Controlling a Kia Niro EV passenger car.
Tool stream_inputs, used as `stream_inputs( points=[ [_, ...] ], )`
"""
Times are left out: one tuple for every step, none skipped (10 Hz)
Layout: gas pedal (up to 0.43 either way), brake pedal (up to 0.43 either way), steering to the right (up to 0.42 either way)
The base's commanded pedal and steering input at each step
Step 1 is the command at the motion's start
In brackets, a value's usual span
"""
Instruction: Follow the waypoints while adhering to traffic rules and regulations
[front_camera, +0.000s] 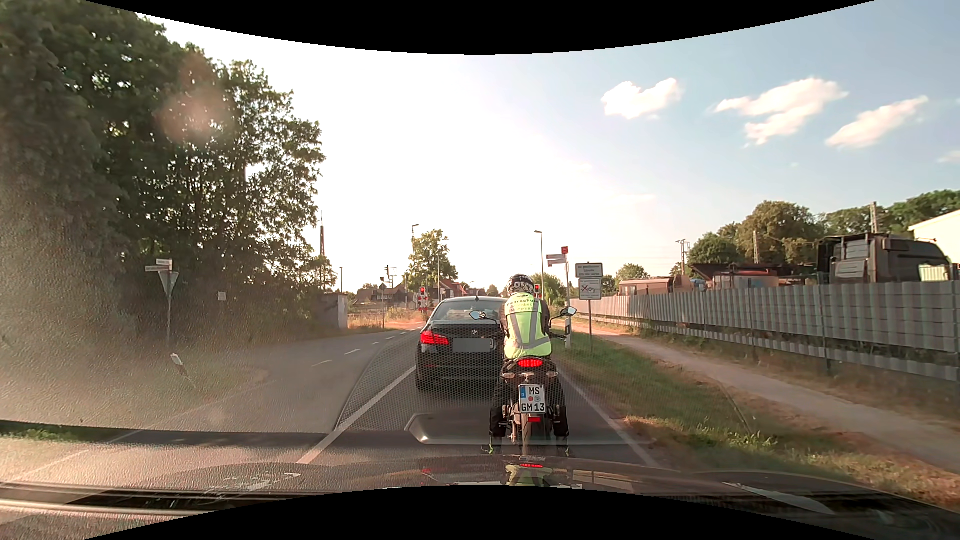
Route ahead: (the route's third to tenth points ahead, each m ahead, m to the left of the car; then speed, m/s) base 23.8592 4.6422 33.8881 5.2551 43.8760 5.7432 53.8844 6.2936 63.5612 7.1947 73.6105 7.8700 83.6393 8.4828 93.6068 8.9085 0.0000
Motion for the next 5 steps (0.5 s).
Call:
stream_inputs(
  points=[
    [0.000, 0.000, 0.006],
    [0.000, 0.000, 0.006],
    [0.000, 0.000, 0.006],
    [0.000, 0.000, 0.006],
    [0.000, 0.000, 0.006]
  ],
)
